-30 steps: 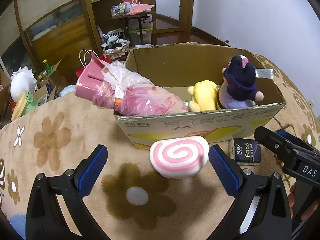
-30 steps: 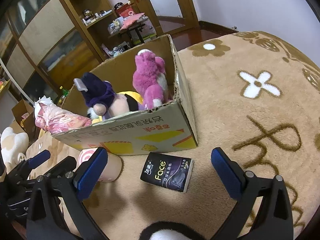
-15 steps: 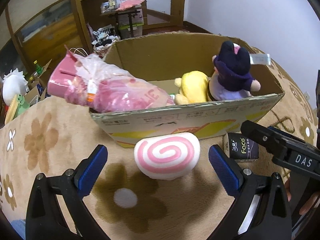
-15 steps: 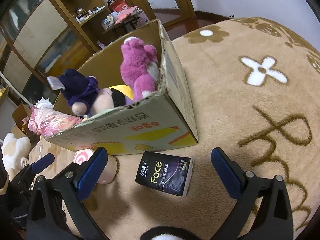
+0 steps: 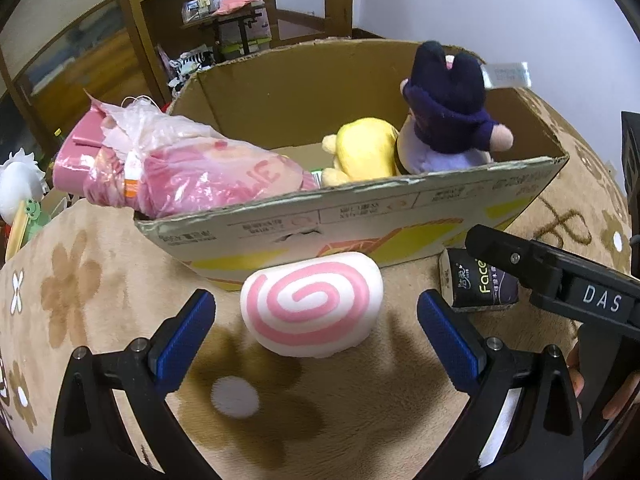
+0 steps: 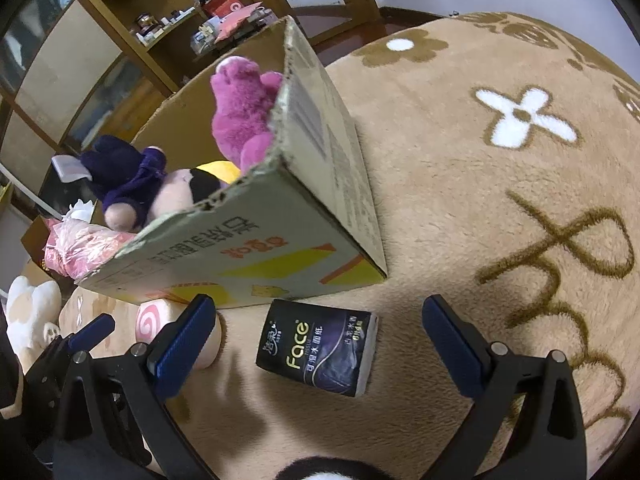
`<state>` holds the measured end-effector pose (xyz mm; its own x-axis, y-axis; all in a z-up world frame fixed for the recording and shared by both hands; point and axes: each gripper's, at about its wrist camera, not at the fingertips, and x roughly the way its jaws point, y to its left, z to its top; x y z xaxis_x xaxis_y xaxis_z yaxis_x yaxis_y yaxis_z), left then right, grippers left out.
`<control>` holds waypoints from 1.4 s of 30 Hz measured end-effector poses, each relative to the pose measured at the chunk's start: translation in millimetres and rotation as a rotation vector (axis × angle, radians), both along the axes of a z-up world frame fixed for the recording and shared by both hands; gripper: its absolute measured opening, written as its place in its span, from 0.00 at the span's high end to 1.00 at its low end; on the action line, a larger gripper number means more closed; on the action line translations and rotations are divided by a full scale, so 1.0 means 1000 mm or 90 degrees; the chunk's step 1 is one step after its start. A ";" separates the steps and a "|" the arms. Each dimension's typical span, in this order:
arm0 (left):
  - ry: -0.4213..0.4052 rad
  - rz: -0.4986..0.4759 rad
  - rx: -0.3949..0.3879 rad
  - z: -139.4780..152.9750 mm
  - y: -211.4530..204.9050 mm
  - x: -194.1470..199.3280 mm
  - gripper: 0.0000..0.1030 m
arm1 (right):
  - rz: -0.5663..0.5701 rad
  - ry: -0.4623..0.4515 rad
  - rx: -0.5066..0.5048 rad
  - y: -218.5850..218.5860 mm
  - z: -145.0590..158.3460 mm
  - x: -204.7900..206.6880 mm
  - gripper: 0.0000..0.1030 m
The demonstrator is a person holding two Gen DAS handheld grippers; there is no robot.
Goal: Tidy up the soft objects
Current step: 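Lower the left tool to the swirl cushion while the right tool approaches the black Face tissue pack, then grasp the swirl cushion with the left tool while the right tool grasps the Face tissue pack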
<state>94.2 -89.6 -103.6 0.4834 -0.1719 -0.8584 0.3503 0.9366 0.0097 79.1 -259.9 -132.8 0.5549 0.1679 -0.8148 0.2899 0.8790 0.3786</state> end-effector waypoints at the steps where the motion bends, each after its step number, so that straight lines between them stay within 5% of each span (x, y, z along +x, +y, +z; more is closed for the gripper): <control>1: 0.003 -0.001 0.002 -0.001 -0.001 0.000 0.03 | -0.002 0.003 0.000 -0.001 -0.001 0.000 0.00; 21: 0.048 0.015 0.064 -0.029 -0.004 0.016 0.03 | 0.022 0.055 -0.029 0.010 -0.019 0.009 0.00; 34: 0.069 0.030 0.022 -0.035 0.005 0.033 0.03 | 0.014 0.085 -0.084 0.032 -0.020 0.010 0.08; 42: 0.071 0.008 -0.002 -0.043 0.022 0.037 0.26 | 0.015 0.097 -0.093 0.044 -0.015 0.005 0.22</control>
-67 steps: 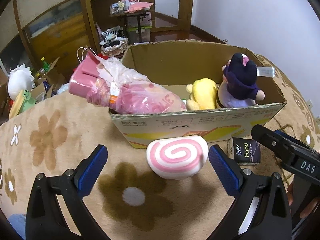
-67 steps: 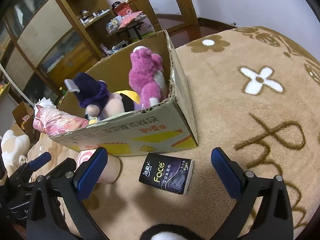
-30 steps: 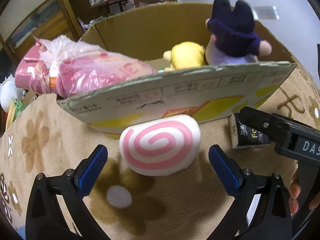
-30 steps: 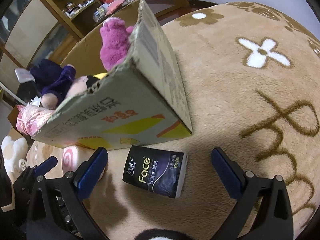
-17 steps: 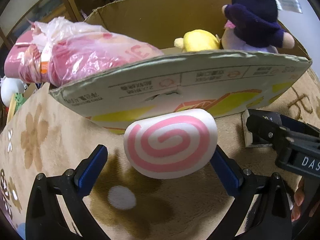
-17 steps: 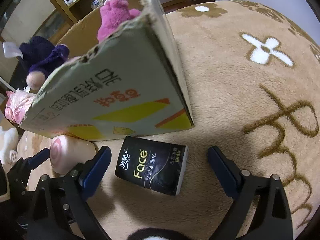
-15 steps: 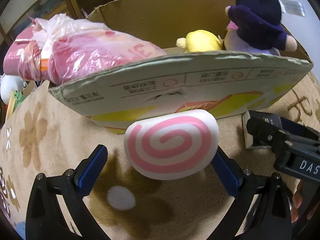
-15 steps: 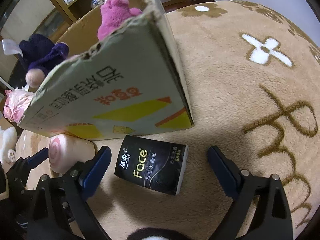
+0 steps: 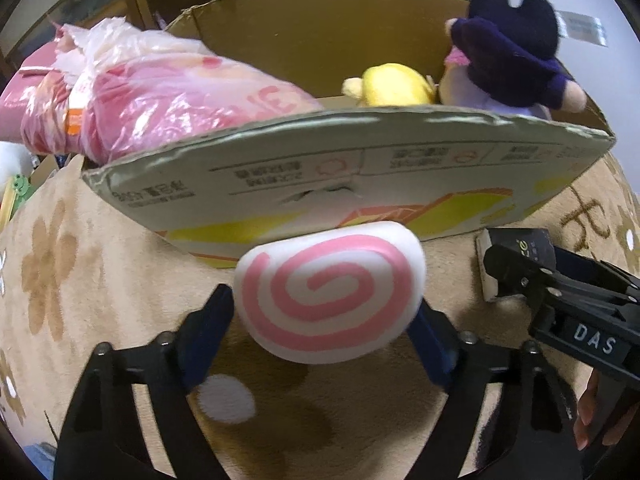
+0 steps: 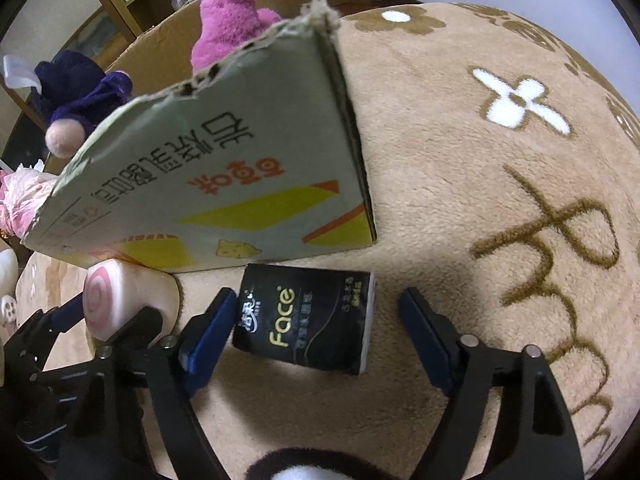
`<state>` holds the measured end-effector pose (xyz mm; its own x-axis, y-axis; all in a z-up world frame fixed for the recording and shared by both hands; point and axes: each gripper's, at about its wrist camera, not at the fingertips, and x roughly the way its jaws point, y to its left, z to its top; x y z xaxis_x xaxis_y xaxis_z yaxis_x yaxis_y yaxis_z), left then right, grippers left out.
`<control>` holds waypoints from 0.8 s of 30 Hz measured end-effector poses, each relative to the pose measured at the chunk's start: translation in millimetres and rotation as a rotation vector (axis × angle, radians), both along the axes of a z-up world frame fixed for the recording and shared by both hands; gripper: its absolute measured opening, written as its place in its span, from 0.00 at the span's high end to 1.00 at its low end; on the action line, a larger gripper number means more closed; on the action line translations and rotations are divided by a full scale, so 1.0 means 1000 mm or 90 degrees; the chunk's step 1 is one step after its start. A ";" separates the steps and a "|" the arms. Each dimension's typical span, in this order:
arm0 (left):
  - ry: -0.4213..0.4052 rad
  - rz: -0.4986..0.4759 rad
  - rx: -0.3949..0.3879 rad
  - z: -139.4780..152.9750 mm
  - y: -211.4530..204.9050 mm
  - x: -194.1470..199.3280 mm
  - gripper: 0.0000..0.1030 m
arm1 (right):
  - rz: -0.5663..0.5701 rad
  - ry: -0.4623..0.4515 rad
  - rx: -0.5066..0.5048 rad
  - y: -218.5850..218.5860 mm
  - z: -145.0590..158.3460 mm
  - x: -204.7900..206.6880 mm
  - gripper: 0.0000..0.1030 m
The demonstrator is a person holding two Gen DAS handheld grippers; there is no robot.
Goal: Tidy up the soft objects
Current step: 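Grasp the swirl cushion with the left tool while the right tool grasps the Face tissue pack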
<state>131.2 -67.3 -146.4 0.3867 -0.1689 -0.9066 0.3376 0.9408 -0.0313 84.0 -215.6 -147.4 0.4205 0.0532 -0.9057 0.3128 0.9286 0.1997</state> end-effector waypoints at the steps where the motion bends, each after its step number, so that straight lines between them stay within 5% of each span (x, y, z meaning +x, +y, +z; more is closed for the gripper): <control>1: -0.001 -0.003 -0.001 0.000 0.000 0.000 0.30 | 0.000 0.000 0.002 -0.002 0.001 0.000 0.28; 5: -0.014 -0.007 0.002 0.004 0.003 -0.003 0.43 | -0.007 -0.009 0.030 -0.007 0.006 -0.007 0.35; 14: -0.014 0.009 -0.010 0.009 0.014 -0.018 0.55 | 0.014 -0.039 0.024 0.002 0.015 -0.020 0.37; 24: -0.049 0.016 0.004 0.024 0.022 -0.038 0.56 | 0.036 -0.105 0.005 0.011 0.047 -0.043 0.38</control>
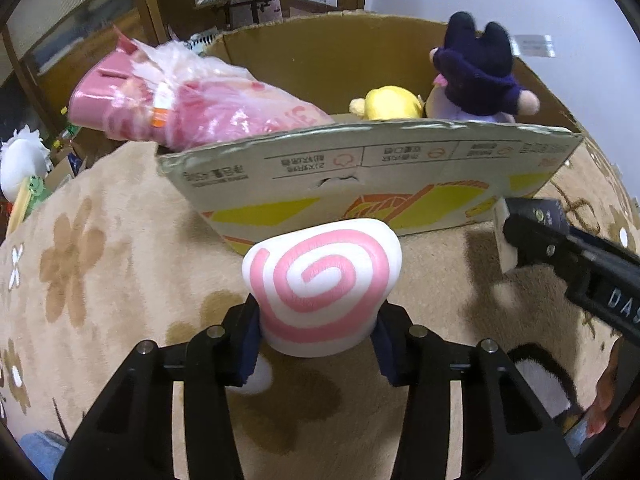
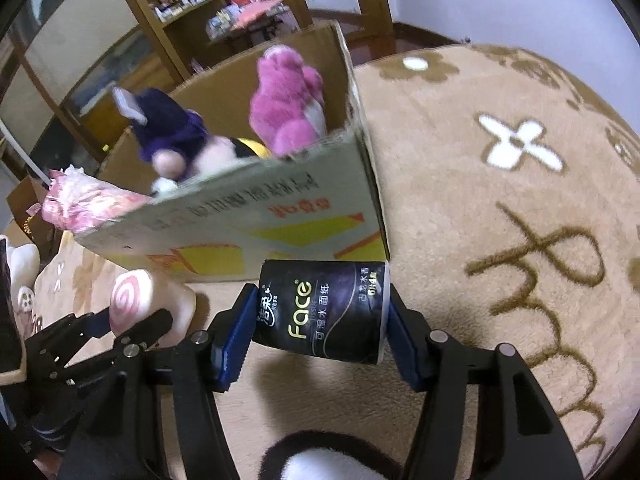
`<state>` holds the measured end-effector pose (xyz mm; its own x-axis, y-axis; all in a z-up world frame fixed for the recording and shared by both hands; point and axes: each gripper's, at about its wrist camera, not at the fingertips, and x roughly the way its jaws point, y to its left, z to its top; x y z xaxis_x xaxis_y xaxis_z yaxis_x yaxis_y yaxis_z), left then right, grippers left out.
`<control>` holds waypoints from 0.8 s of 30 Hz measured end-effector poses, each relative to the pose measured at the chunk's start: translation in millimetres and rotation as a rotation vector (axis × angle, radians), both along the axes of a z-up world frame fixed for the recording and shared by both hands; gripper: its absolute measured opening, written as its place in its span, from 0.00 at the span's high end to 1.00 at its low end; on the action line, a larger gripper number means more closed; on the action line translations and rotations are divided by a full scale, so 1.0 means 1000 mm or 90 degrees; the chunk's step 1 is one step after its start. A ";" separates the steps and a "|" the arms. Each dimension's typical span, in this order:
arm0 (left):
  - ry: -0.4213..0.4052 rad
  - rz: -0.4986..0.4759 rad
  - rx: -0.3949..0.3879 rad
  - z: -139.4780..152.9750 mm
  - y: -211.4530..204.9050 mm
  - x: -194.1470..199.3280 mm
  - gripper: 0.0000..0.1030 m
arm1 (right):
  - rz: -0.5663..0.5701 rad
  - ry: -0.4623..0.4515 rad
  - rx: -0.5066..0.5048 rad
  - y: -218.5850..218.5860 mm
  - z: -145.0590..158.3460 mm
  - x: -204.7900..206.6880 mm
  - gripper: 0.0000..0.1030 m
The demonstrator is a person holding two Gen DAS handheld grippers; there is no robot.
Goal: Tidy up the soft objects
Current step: 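Grasp the swirl cushion with the left tool while the right tool grasps the Face tissue pack, then lift the swirl cushion over the box with the left tool while the right tool carries the tissue pack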
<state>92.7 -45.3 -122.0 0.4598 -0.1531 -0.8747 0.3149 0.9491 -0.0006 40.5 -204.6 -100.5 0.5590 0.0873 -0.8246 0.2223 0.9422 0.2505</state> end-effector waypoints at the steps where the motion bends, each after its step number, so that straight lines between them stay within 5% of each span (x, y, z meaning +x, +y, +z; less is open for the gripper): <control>1: -0.008 0.000 0.000 0.003 0.002 -0.004 0.56 | 0.001 -0.006 0.000 -0.003 0.002 0.002 0.38; 24: -0.263 0.016 -0.034 0.106 0.012 -0.037 0.56 | 0.032 -0.219 -0.091 0.014 0.103 -0.017 0.38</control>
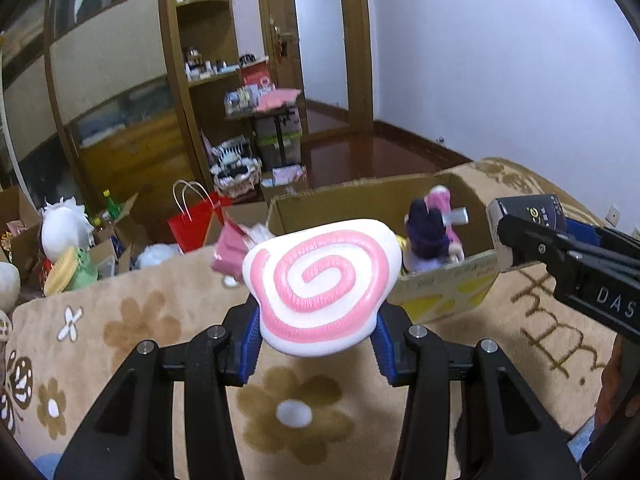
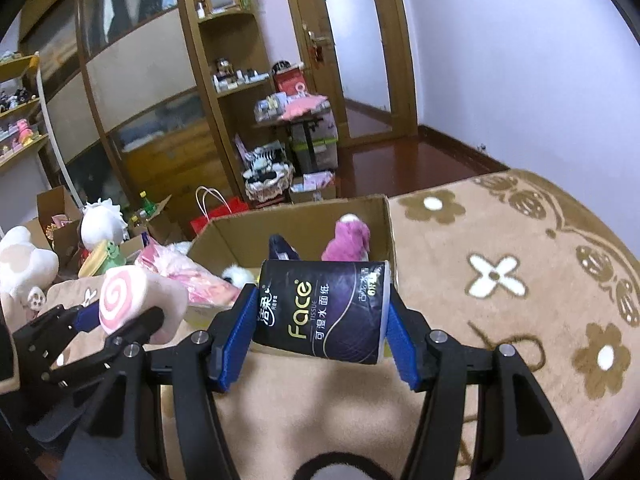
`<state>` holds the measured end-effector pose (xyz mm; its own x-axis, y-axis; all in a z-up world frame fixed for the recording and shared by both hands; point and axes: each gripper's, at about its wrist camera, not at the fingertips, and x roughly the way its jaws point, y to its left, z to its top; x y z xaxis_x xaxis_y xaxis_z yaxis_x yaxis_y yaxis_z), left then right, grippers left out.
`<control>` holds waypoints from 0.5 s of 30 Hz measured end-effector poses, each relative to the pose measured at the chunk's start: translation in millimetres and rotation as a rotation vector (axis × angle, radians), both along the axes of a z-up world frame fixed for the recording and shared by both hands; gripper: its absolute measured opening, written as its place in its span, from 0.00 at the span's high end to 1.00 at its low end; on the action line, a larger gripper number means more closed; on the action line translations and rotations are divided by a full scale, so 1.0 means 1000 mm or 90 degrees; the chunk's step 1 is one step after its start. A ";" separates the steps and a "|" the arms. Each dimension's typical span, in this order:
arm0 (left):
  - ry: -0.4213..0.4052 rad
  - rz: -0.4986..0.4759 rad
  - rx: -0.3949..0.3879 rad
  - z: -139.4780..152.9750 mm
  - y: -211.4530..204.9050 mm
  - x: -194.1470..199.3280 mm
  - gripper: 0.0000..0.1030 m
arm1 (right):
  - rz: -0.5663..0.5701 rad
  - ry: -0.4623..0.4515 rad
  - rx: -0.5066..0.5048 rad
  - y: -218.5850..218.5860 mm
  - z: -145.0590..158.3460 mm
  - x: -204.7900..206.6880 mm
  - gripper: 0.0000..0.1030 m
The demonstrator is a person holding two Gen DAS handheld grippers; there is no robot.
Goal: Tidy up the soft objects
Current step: 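Lift the swirl cushion over the box with the left tool while the right tool carries the tissue pack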
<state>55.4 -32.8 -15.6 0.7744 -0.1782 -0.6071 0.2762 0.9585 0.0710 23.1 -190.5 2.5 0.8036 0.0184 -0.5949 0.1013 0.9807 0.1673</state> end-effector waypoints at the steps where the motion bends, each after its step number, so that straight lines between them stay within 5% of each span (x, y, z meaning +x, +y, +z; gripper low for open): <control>1: -0.004 0.001 -0.001 0.003 -0.001 -0.001 0.56 | 0.000 -0.005 -0.001 0.000 0.001 0.000 0.38; 15: -0.042 0.000 0.009 0.016 -0.025 0.034 0.56 | -0.002 -0.061 0.010 -0.009 0.015 0.027 0.38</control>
<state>89.3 -58.2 0.6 0.8131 -0.1700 -0.5567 0.2710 0.9570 0.1035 49.9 -199.6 17.1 0.8567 0.0252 -0.5152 0.0865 0.9776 0.1917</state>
